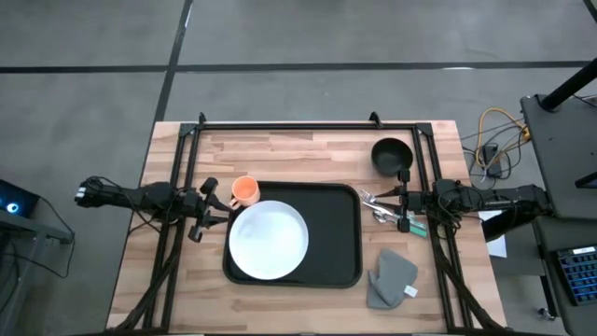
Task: Set up tray
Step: Put the black bowl on top of the white plate
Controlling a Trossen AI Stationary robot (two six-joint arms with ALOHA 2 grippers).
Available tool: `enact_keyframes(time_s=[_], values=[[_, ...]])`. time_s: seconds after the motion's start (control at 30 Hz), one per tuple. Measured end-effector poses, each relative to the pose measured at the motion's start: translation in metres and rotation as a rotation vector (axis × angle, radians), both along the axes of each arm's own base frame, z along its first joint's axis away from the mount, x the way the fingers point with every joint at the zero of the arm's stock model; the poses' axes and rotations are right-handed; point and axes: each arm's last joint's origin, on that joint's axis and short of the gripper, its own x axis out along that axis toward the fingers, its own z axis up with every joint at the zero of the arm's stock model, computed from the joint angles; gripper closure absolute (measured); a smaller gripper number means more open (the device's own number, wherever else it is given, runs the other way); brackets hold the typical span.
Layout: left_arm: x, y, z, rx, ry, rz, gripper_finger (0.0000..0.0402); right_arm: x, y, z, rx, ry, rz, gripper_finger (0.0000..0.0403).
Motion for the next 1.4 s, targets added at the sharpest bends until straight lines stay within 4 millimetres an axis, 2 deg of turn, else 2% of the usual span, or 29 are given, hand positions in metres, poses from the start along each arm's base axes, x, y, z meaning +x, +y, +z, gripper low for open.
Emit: enact_keyframes(time_s=[0.27,0.43,0.6,0.7,0.77,0.93,1.03,1.23,1.4], values=[[0.000,0.000,0.000,0.000,0.000,0.000,0.0300,0.000,0.000,0.001,0.007,-0.015,0.000,0.0335],[0.000,0.000,0.000,0.000,0.000,0.000,0.0300,0.000,0.000,0.005,0.174,-0.059,-0.007,0.0335],[0.000,0.000,0.000,0.000,0.000,0.000,0.0300,0.000,0.000,0.017,0.171,-0.177,0.004,0.0335],[0.000,0.000,0.000,0.000,0.000,0.000,0.0300,-0.001,-0.002,0.024,0.245,-0.210,-0.024,0.0335],[0.000,0.000,0.000,0.000,0.000,0.000,0.0300,-0.003,-0.004,0.033,0.305,-0.157,-0.097,0.0330],[0.000,0.000,0.000,0.000,0.001,0.000,0.0300,-0.007,-0.007,0.050,0.324,0.062,-0.232,0.0298],[0.000,0.000,0.000,0.000,0.002,0.000,0.0300,-0.002,-0.010,0.060,0.325,0.077,-0.315,0.0268],[0.001,0.000,-0.001,0.001,0.012,0.000,0.0300,0.013,-0.014,0.067,0.358,0.245,-0.516,0.0201],[0.002,0.000,-0.002,0.003,0.025,0.000,0.0300,0.030,-0.018,0.063,0.353,0.422,-0.668,0.0162]])
